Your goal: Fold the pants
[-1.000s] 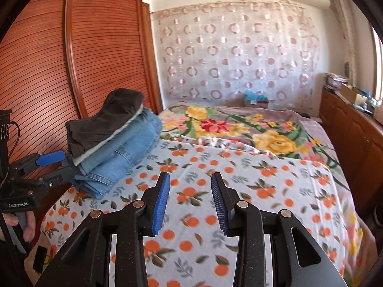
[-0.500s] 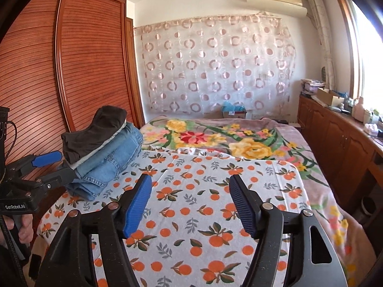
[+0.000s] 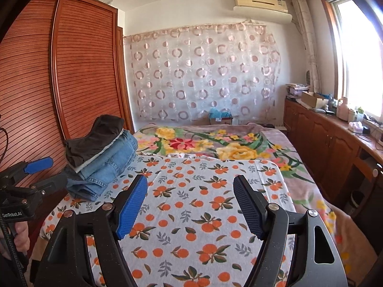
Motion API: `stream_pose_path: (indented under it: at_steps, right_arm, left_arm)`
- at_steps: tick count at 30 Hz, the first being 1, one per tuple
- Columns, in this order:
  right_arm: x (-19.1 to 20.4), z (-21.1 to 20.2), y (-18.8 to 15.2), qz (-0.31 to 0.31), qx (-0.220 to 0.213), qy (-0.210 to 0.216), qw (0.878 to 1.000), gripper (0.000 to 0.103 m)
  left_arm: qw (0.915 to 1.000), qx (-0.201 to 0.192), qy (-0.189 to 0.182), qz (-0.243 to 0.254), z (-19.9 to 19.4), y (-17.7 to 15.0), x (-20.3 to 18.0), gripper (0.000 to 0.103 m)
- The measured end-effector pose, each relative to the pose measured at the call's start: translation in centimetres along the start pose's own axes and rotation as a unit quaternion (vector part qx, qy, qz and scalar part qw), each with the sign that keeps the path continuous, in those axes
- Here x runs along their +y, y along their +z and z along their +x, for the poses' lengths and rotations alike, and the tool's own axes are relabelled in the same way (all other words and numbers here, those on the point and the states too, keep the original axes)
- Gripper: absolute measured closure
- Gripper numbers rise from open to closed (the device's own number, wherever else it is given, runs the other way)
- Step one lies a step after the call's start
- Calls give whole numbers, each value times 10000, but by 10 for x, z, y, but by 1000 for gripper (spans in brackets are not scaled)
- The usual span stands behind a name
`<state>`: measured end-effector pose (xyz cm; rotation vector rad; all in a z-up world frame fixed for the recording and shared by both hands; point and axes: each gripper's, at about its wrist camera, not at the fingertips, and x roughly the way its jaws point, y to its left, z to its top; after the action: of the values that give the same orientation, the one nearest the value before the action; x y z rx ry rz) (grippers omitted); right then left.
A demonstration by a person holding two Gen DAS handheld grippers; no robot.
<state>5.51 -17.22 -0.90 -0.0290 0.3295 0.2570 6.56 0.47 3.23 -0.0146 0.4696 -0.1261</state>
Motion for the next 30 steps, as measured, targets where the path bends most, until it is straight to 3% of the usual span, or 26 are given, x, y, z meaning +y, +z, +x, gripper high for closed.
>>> stream_pose_path:
  at_steps: [14,30]
  right_arm:
    - [7,-21,-18,52,25,-139,9999,27]
    - [2,-16,-18,-22,111,-74,9999,27]
  left_arm:
    - [9996,55,253,-76,-2,-23,5,14]
    - [9994,149,258,-203,2,-31,12,14]
